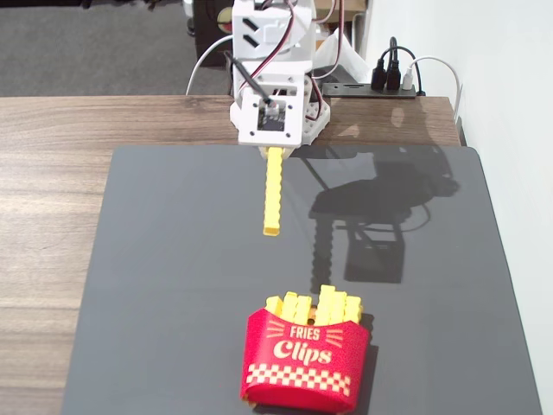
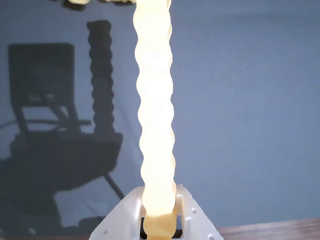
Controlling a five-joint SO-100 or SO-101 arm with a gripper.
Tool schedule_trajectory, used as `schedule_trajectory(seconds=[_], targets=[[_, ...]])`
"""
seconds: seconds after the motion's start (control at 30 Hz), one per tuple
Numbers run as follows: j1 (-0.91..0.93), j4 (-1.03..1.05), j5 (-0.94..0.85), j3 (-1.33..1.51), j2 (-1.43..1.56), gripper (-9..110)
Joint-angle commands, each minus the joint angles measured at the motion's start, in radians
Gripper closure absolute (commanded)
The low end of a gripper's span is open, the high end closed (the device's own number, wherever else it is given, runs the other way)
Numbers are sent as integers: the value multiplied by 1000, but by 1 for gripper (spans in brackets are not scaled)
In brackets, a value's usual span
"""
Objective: Grab a fry
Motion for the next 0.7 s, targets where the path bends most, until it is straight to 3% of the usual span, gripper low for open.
schedule_trajectory(seconds=[0.0,0.67], targets=[[-14,17,-6,-83,-18,101],[-28,-9,-18,-160,-112,101]])
